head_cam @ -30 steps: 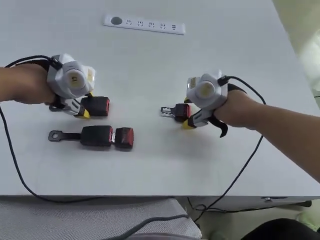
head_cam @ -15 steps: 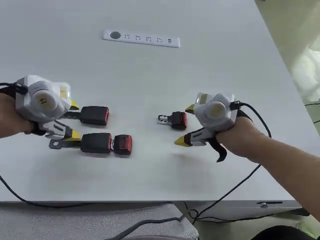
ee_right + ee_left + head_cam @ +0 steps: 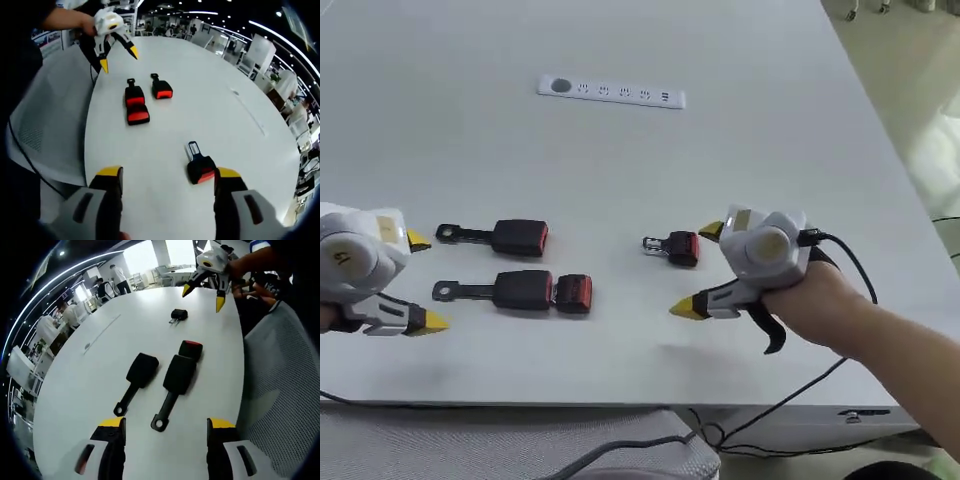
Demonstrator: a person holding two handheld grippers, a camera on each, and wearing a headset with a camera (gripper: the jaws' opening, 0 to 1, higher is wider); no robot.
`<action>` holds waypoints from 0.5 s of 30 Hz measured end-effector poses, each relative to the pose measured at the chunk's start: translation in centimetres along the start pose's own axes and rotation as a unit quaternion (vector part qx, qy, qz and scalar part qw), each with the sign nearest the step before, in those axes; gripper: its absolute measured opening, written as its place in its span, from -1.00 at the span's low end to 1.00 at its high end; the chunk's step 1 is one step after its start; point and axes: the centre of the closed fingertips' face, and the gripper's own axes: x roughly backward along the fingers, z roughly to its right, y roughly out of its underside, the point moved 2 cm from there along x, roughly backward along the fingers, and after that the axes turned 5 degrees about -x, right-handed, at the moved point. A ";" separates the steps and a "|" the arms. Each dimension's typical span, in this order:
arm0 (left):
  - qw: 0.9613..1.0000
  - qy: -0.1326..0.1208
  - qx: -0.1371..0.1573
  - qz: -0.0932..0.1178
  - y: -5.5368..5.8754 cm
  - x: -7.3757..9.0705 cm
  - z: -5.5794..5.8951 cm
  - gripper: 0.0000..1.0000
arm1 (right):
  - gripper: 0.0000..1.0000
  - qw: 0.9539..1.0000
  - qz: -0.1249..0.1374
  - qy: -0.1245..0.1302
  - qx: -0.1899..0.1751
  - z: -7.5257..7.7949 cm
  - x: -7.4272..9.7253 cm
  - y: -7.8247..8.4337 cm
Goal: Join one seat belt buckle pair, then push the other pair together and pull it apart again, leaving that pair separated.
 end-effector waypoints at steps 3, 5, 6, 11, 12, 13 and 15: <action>1.000 -0.006 0.000 0.000 0.1 0.8 0.1 0.42 | 0.62 1.000 0.005 0.008 0.001 -0.4 0.7 -0.2; 1.000 -0.002 0.007 0.006 0.1 1.3 0.4 0.43 | 0.61 1.000 0.013 0.000 -0.021 -1.0 1.0 -0.1; 1.000 -0.004 0.013 0.007 0.1 1.4 0.5 0.47 | 0.61 1.000 0.009 0.004 -0.026 -1.1 1.1 0.1; 0.999 -0.016 0.028 0.007 0.6 2.3 1.0 0.69 | 0.82 0.999 0.018 0.017 -0.042 -1.5 1.7 0.1; 0.999 -0.019 0.032 0.006 0.7 2.4 1.0 0.74 | 0.85 0.999 0.022 0.019 -0.046 -1.6 1.9 0.0; 0.999 -0.024 0.039 0.003 0.9 2.6 1.0 0.78 | 0.86 0.998 0.023 0.024 -0.052 -1.6 2.1 -0.1; 0.998 -0.036 0.047 0.001 1.1 2.9 0.8 0.92 | 0.89 0.997 0.028 0.028 -0.065 -1.7 2.4 -0.3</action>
